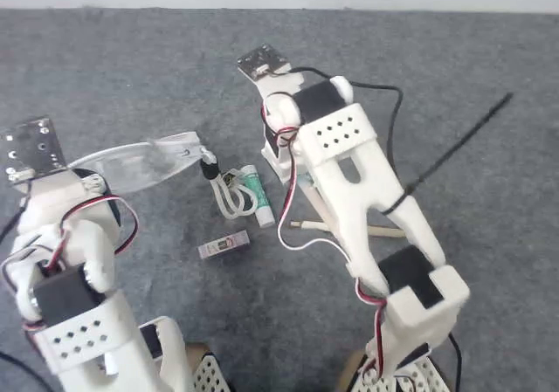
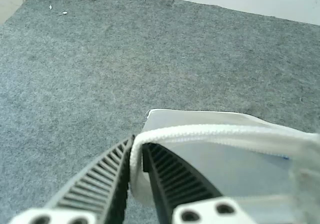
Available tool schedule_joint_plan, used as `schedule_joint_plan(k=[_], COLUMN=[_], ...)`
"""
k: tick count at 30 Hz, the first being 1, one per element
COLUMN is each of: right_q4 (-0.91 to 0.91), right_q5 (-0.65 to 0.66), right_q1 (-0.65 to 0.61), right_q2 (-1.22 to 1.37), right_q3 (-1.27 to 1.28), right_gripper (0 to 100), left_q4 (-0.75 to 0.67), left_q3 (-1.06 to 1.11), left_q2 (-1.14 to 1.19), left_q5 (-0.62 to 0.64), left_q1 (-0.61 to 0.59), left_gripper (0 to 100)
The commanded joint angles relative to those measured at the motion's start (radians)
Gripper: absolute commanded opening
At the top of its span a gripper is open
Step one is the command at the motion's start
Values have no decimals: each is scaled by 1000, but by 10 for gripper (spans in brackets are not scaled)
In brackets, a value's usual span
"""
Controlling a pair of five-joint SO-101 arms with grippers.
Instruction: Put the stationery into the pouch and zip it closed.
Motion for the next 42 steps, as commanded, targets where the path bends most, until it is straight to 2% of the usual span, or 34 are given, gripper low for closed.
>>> schedule_joint_plan(k=[1,9,16,25,33,42], right_q4=[33,120,71,-193,-452,-731], right_q5=[-17,-17,-75,-98,-203,-324], right_q1=[-8,-90,-130,-180,-182,-257], right_q2=[-122,-234,-346,-605,-817,-954], right_q3=[-41,-40,83,410,686,921], right_gripper=[6,6,6,6,6,6], left_q4=[-23,-23,-23,-23,-23,-37], left_q3=[8,8,8,8,8,27], left_q2=[12,12,12,14,14,11], left_q5=[5,5,5,5,5,5], left_q1=[-2,-2,-2,-2,-2,31], left_gripper=[12,12,12,12,12,12])
